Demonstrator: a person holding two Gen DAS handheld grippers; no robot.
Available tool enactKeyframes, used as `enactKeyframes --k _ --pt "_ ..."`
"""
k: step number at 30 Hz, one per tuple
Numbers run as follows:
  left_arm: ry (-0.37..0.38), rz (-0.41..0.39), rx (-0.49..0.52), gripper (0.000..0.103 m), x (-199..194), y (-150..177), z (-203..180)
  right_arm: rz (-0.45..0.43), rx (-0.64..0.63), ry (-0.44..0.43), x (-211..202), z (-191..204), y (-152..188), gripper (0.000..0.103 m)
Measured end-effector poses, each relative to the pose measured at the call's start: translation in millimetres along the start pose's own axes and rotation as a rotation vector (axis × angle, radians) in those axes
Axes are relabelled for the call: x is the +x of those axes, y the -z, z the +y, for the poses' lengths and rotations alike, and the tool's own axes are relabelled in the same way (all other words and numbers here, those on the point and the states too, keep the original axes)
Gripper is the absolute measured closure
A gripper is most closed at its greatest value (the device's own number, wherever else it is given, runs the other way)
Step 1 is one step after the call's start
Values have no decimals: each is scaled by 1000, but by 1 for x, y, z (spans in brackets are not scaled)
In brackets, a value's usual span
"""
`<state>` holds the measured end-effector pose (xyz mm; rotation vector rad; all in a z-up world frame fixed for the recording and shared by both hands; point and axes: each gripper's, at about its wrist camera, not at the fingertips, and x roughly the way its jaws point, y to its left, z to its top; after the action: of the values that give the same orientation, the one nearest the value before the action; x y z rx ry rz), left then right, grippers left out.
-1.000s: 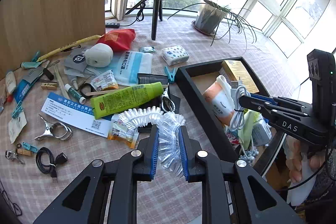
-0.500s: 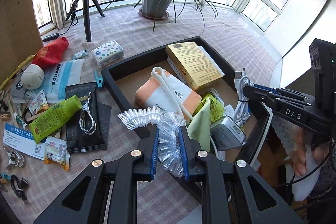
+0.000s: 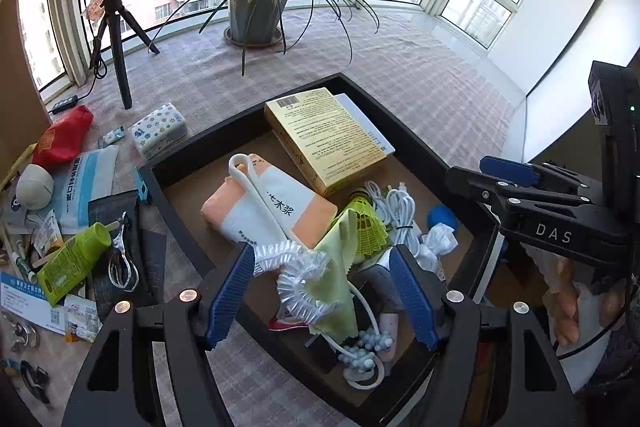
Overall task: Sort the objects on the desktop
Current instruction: 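Carry the shower cap and white cable into the black tray and release, then return both tools to the table toward the metal clip and black cable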
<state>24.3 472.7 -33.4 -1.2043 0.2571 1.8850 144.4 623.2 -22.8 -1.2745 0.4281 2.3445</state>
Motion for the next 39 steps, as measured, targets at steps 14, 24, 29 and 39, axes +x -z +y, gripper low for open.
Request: enactKeyframes --k 14,24,29,39 --pt "-84 -54 -112 29 -52 20 67 4 -57 -77 -3 51 -14 42" --pt "-208 -78 -267 30 -106 77 152 15 -165 -156 2 138 -13 42" --pt "-268 -91 -354 30 -138 112 198 26 -231 -197 4 189 -9 36" --pt "-344 -143 -469 30 -202 172 263 38 -329 -291 -2 287 4 30"
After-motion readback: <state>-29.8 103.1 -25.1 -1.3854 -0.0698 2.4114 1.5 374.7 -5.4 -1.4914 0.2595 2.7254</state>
